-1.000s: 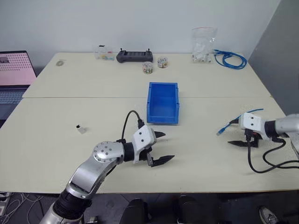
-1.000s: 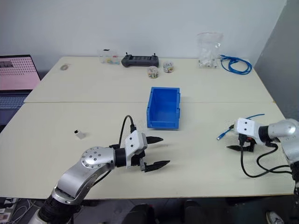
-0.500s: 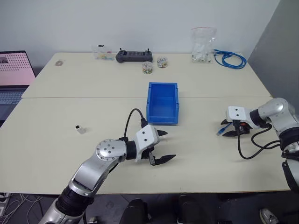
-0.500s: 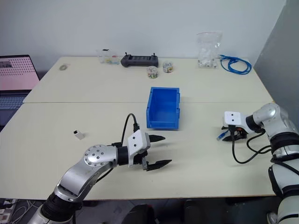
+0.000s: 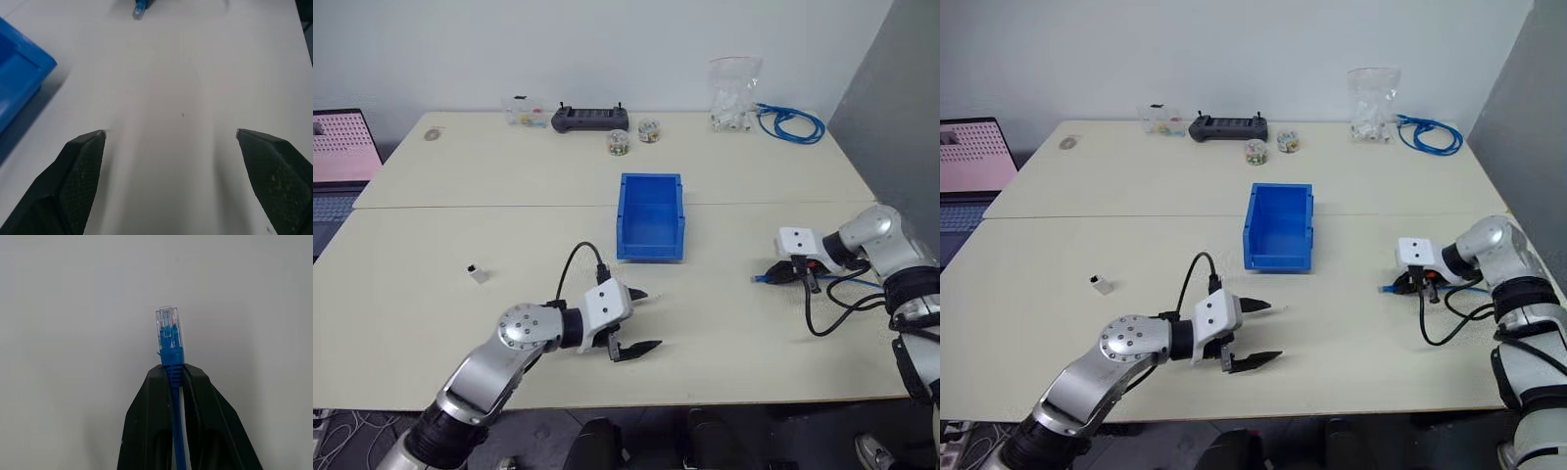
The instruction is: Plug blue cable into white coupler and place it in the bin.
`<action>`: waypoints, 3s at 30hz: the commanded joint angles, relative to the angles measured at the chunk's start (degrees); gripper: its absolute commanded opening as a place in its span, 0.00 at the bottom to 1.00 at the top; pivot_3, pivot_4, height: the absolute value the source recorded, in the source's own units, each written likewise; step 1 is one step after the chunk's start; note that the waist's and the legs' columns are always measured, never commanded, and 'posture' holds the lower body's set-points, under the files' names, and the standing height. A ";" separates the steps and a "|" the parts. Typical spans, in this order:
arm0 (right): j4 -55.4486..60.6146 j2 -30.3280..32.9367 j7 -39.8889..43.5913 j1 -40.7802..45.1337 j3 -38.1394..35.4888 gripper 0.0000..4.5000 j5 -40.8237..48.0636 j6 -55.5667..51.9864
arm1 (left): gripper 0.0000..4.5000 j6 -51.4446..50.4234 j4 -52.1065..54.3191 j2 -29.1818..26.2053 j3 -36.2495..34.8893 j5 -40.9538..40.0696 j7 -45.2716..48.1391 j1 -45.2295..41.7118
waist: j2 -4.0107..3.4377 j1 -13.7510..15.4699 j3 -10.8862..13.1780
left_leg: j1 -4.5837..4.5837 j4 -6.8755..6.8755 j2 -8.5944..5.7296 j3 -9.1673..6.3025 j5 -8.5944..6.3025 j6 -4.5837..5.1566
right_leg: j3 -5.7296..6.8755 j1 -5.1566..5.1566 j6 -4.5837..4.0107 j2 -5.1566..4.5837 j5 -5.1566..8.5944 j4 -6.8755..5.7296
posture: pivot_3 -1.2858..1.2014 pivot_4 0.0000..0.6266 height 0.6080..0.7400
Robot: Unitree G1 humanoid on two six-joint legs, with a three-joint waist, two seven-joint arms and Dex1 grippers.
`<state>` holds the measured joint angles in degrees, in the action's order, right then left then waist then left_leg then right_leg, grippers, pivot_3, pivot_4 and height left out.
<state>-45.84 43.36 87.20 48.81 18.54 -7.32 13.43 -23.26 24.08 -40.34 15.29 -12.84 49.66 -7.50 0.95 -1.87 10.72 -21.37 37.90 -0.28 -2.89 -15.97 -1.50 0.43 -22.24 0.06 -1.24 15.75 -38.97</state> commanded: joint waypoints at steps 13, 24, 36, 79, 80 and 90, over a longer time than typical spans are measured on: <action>42.10 -21.84 -16.50 -11.35 8.31 0.01 7.56 -36.25 | 1.00 12.05 -5.12 -9.57 -17.87 0.08 4.68 15.42 | -0.06 0.58 0.04 | -0.18 0.03 -0.04 -0.20 -0.01 -0.01 | 0.17 -0.11 -0.01 -0.05 0.01 0.04 | 0.52 0.24 1.00; 31.94 -26.25 -19.36 -7.38 12.11 0.20 3.96 -32.89 | 1.00 16.22 -10.95 -8.66 -16.65 1.08 6.32 12.08 | -0.05 0.51 0.03 | -0.41 0.02 -0.04 -0.18 -0.01 -0.01 | 0.20 -0.42 -0.02 -0.03 -0.01 -0.02 | 0.52 0.24 1.00; 44.43 -23.32 -17.80 -10.46 5.97 0.78 11.44 -42.31 | 1.00 18.13 -13.84 -4.55 -10.50 2.55 8.09 6.42 | -0.05 0.51 0.03 | -0.44 0.04 -0.05 -0.18 -0.01 -0.01 | 0.19 -0.42 -0.03 -0.03 -0.02 -0.03 | 0.52 0.24 1.00; 90.24 -8.19 -39.04 -43.03 -23.11 0.93 49.09 -67.07 | 0.05 8.97 -25.92 6.31 1.67 2.49 19.11 -18.72 | 0.01 1.88 -0.09 | -0.24 0.08 -0.10 -0.24 -0.01 0.01 | 0.26 -0.02 0.32 -0.01 0.15 0.10 | 0.52 0.24 1.00; 90.74 -8.48 -39.92 -43.66 -23.53 0.93 50.55 -67.67 | 0.05 5.81 -25.05 7.39 0.88 0.71 18.85 -19.48 | 0.07 1.93 -0.06 | -0.31 0.09 -0.10 -0.29 -0.01 0.01 | 0.29 -0.04 0.32 -0.01 0.16 0.12 | 0.52 0.24 1.00; 92.49 -13.51 -48.93 -49.32 -25.32 0.93 58.90 -66.21 | 0.05 -24.37 -18.48 12.91 -9.37 -20.73 14.95 -23.66 | 0.15 0.84 0.00 | -0.40 0.07 -0.05 -0.38 -0.01 0.00 | 0.33 -0.15 0.34 0.04 0.17 0.09 | 0.52 0.24 1.00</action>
<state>45.11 30.73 40.01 -0.57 -5.31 48.79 -54.11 -41.48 2.74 -27.66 9.19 -27.74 65.17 -29.67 1.11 -1.04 10.71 -21.77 37.98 -0.33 -3.28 -15.98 -1.51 0.75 -22.40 0.40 -1.19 15.92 -38.88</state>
